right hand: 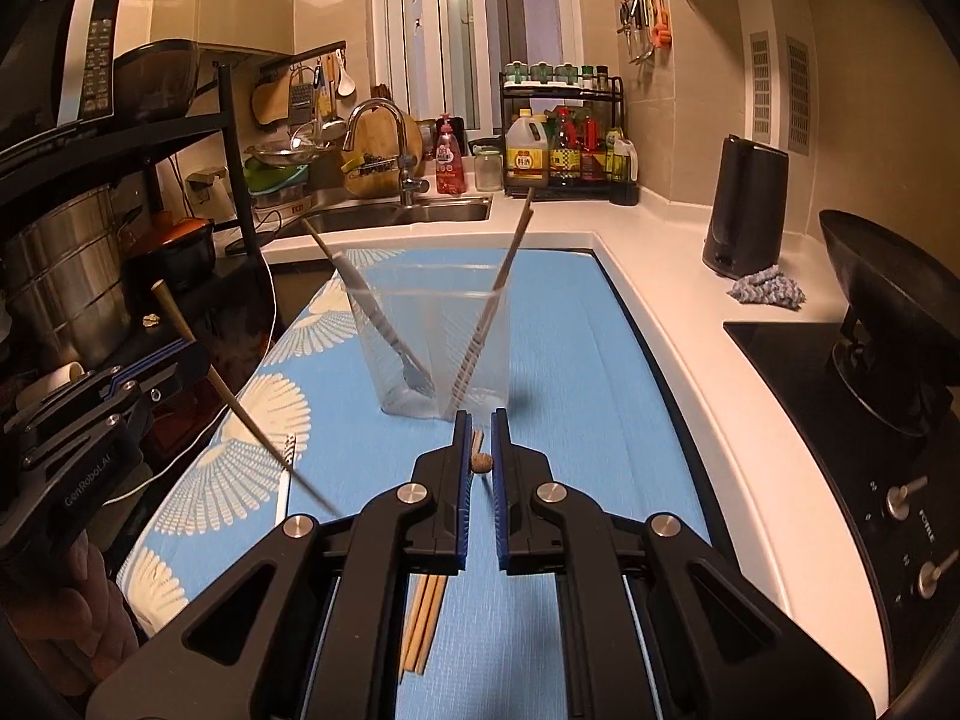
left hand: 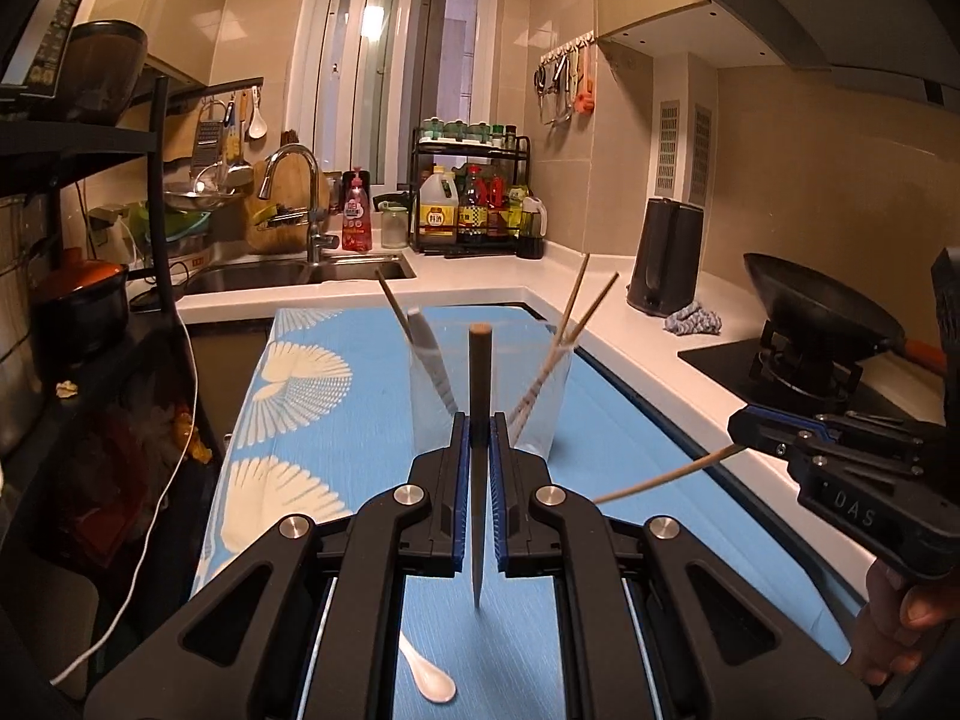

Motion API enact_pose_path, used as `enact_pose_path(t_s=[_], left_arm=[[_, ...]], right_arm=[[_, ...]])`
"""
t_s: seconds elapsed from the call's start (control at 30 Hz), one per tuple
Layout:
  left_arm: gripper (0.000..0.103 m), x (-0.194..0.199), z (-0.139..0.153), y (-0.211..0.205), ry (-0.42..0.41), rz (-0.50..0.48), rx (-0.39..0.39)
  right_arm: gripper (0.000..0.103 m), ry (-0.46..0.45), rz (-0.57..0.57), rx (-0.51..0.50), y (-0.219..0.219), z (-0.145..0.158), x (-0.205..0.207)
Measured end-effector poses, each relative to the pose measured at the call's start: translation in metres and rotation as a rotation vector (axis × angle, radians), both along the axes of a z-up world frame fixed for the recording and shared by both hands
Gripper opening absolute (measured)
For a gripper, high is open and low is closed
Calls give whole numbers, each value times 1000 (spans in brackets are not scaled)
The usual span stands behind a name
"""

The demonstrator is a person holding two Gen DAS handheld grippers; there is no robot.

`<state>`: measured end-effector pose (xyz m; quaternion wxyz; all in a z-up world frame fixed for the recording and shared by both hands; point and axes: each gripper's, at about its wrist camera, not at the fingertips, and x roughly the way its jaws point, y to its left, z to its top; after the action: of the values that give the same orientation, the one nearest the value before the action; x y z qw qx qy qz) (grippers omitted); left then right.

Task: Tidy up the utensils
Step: 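Lift both held chopsticks up and carry them over the clear holder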

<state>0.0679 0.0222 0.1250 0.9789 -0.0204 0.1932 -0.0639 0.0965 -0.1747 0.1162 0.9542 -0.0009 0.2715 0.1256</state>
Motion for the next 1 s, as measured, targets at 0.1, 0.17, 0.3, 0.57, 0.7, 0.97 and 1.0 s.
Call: enact_pose_path(t_s=[0.1, 0.17, 0.3, 0.57, 0.7, 0.97, 1.0], left_arm=[[7, 12, 10, 6, 27, -2, -17], [7, 20, 14, 11, 57, -4, -41], [7, 33, 21, 20, 112, -9, -80], [7, 58, 51, 28, 133, -36, -120], [7, 74, 79, 30, 122, -61, -135], [7, 117, 144, 36, 13, -78, -178], [7, 123, 147, 35, 3, -71, -180]], right_arm=[[6, -2, 4, 4, 2, 11, 8], [6, 5, 9, 12, 4, 18, 13], [7, 14, 22, 22, 6, 31, 22], [6, -18, 50, 46, 8, 73, 47], [6, -63, 72, 77, 13, 106, 63], [6, -205, 70, 120, 24, 165, 101], [6, -223, 61, 123, 26, 169, 106]])
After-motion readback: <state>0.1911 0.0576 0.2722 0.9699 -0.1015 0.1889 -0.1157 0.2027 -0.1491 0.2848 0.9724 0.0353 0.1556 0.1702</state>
